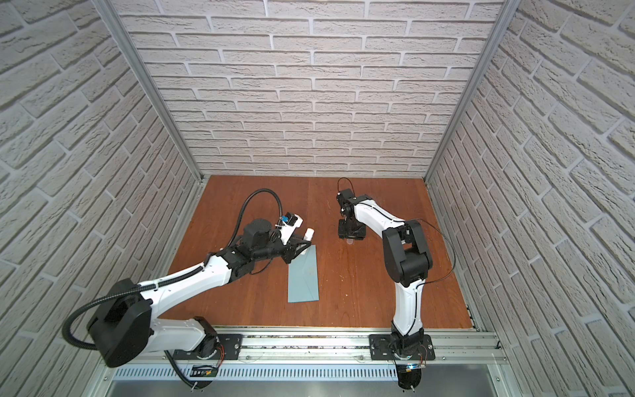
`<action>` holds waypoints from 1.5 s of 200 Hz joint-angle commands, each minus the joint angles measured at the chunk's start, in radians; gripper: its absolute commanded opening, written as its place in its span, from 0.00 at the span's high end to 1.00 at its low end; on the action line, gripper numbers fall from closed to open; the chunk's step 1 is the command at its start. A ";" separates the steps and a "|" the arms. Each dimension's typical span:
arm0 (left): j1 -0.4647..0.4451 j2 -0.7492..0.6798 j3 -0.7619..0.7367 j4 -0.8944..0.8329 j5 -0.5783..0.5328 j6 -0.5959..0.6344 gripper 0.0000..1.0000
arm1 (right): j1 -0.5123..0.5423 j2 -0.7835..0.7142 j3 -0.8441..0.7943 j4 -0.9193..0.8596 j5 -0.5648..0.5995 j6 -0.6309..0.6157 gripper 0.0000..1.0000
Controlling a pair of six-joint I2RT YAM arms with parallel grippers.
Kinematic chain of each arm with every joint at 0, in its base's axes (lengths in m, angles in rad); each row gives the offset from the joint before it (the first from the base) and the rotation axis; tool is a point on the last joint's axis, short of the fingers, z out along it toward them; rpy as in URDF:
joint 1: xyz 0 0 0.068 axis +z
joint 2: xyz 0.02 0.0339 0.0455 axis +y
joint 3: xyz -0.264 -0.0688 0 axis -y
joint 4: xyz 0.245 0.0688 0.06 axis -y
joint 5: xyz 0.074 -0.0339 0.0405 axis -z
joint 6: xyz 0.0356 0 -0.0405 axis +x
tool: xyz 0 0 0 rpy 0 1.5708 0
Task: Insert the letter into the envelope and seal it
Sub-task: 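Grasp the clear round cap on the table with the right gripper, then lift the cap and bring it above the glue stick in the left gripper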
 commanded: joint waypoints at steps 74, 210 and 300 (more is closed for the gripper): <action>0.010 -0.007 -0.011 0.026 0.003 0.025 0.80 | 0.006 0.039 0.039 0.024 0.048 0.036 0.54; 0.013 0.008 -0.009 0.018 0.006 0.035 0.80 | 0.008 -0.016 0.060 -0.029 0.058 0.016 0.79; 0.013 -0.056 -0.038 0.038 0.018 0.141 0.80 | 0.009 -0.377 0.180 -0.216 -0.396 -0.251 0.81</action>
